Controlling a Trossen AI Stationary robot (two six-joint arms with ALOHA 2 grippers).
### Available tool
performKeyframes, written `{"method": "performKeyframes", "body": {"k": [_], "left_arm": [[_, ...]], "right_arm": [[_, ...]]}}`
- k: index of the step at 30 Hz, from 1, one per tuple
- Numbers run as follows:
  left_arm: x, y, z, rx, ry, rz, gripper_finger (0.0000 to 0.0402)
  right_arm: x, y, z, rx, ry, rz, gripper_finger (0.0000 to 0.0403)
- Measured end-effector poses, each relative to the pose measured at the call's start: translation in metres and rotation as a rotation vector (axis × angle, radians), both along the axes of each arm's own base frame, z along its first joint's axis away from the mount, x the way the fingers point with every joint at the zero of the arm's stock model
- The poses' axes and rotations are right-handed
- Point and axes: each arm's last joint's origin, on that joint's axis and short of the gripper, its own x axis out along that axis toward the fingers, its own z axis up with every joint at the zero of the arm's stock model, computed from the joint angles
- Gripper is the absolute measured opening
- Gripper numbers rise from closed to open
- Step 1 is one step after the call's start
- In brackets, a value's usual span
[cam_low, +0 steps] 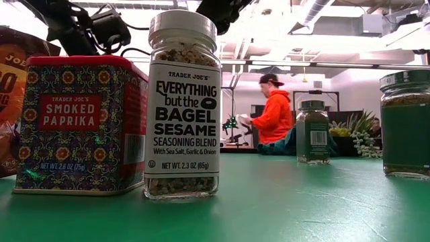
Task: Sort spices by type
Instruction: Put the top red seasoning can into the orange bin, then put the top green seasoning bottle into the blue bin
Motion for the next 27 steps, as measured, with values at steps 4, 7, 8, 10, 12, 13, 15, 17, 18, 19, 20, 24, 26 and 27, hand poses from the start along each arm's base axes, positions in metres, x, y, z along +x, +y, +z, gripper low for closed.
{"method": "performKeyframes", "body": {"k": [4, 7, 8, 10, 12, 13, 15, 17, 18, 19, 20, 24, 26, 27], "left_arm": [[0.000, -0.003, 0.005, 0.002, -0.015, -0.010, 0.0208], [0.001, -0.009, 0.026, 0.032, -0.110, -0.036, 0.0208], [0.001, -0.012, 0.033, 0.036, -0.148, -0.050, 0.0208], [0.000, -0.021, 0.047, 0.011, -0.234, -0.101, 0.0208], [-0.001, -0.032, 0.057, -0.074, -0.322, -0.178, 0.0208], [-0.002, -0.039, 0.058, -0.129, -0.338, -0.219, 0.0208], [-0.002, -0.053, 0.055, -0.227, -0.327, -0.276, 0.0208], [-0.002, -0.067, 0.050, -0.287, -0.291, -0.301, 0.0208], [-0.001, -0.074, 0.049, -0.295, -0.285, -0.311, 0.0208], [0.000, -0.080, 0.049, -0.289, -0.294, -0.319, 0.0208], [0.001, -0.086, 0.050, -0.277, -0.309, -0.331, 0.0208], [0.005, -0.107, 0.057, -0.243, -0.386, -0.420, 0.0208], [0.004, -0.115, 0.060, -0.244, -0.407, -0.459, 0.0208], [0.003, -0.118, 0.060, -0.239, -0.409, -0.468, 0.0208]], "right_arm": [[-0.001, 0.000, -0.001, -0.001, 0.018, -0.002, 0.0345], [-0.007, -0.001, 0.001, -0.012, 0.046, -0.018, 0.0345], [-0.009, -0.002, 0.003, -0.016, 0.047, -0.027, 0.0345], [-0.015, -0.003, 0.004, -0.015, 0.082, -0.043, 0.0345], [-0.017, -0.005, 0.004, -0.006, 0.099, -0.061, 0.0345], [-0.019, -0.005, 0.002, 0.002, 0.128, -0.070, 0.0345], [-0.021, -0.005, -0.009, 0.013, 0.176, -0.084, 0.0345], [-0.024, -0.002, -0.025, 0.019, 0.224, -0.092, 0.0345], [-0.026, -0.001, -0.034, 0.016, 0.261, -0.100, 0.0345], [-0.030, 0.000, -0.041, 0.012, 0.295, -0.111, 0.0345], [-0.033, 0.001, -0.047, 0.010, 0.317, -0.118, 0.0345], [-0.052, 0.005, -0.047, 0.029, 0.356, -0.140, 0.0345], [-0.067, 0.007, -0.045, 0.043, 0.407, -0.162, 0.0345], [-0.074, 0.007, -0.045, 0.051, 0.431, -0.176, 0.0345]]}}
